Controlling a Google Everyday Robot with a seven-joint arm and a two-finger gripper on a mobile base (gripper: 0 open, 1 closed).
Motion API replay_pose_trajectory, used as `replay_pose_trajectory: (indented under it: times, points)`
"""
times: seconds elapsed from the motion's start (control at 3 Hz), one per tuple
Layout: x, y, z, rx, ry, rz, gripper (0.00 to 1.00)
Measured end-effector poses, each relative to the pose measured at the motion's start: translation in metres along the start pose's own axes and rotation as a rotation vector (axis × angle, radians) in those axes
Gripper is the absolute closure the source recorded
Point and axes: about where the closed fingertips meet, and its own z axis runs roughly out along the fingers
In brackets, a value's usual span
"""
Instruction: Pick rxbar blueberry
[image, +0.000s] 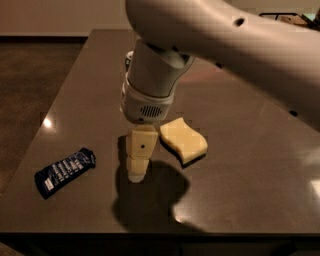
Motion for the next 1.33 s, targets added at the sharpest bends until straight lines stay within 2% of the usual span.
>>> replay_pose_trajectory:
  times: [0.33,1.0,1.33]
  points:
    - [-0.033,0.000,0.027,-0.056,-0.015,-0.058,0.00]
    - [-0.077,-0.001,0.067,-0.139,-0.051,-0.141,0.00]
    - [-0.089,0.002,0.077,-0.150,-0.079,-0.167,0.00]
